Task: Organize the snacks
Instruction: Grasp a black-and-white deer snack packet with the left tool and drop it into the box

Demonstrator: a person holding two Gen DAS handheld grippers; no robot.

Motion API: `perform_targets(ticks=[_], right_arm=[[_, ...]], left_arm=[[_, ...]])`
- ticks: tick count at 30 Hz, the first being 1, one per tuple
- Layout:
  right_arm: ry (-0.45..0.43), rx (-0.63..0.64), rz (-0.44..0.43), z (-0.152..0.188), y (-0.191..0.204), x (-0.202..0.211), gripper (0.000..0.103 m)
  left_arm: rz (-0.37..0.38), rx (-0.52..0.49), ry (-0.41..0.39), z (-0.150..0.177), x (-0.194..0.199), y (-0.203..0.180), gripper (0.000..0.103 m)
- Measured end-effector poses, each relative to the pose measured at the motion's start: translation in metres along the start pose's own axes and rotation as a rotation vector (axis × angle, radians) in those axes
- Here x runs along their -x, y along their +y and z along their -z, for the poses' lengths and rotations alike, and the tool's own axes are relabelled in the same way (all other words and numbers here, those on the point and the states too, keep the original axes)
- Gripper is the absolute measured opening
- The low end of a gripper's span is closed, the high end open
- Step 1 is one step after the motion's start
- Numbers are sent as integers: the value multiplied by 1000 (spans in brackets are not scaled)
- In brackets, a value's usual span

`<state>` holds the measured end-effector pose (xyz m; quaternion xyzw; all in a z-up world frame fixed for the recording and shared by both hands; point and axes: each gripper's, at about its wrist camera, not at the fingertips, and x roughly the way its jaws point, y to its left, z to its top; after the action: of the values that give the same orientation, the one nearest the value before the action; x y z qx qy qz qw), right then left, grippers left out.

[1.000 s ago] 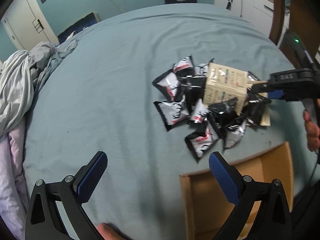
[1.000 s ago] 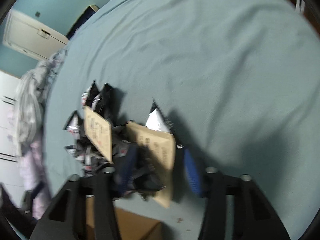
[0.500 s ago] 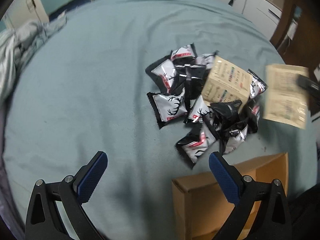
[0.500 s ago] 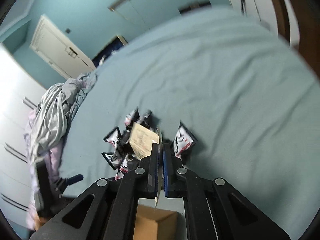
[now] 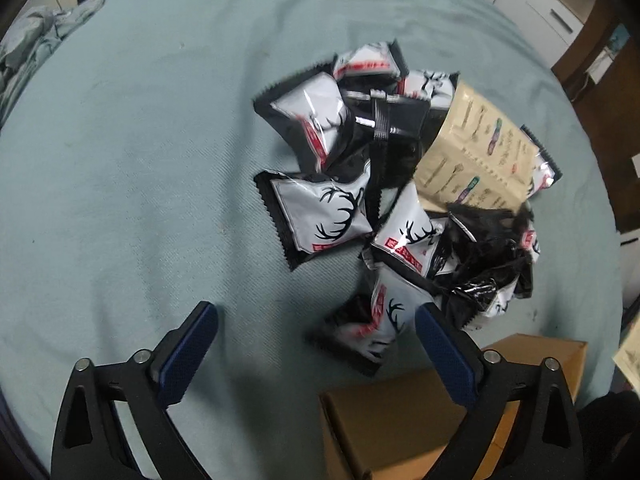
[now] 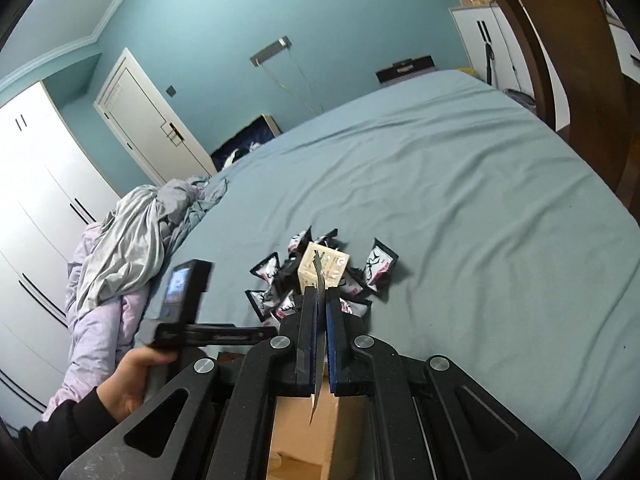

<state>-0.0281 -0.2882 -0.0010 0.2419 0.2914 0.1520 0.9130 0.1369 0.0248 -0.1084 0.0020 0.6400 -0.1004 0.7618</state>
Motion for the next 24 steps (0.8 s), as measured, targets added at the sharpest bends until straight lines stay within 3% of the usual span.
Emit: perform_targets(ticks=[2, 4, 5, 6, 11, 17, 21, 24], right_arm=[[14, 10, 12, 2, -1, -4, 2], [42, 16, 28, 1, 2, -14, 2], [56, 20, 37, 0, 4, -19, 2], [69, 23, 42, -1, 7, -23, 2], [79, 47, 50, -8, 23, -31, 2], [39, 96, 34, -13, 30, -20, 2], [32, 88, -7, -8, 27, -13, 2], [8, 88, -24, -6, 25, -6, 2]], left_arm=[[-1, 10, 42, -2, -11, -3, 73], [-63, -19, 34, -2, -14, -10, 61], [-82, -30, 25, -2, -13, -12, 45], [-102, -35, 11, -3, -10, -13, 45], [-35, 37, -22, 0, 9, -4, 42], [-10, 94, -207, 19, 76, 1, 41], [-23, 20, -334, 40, 116, -11, 41], [-24, -81, -366, 56, 125, -28, 41]])
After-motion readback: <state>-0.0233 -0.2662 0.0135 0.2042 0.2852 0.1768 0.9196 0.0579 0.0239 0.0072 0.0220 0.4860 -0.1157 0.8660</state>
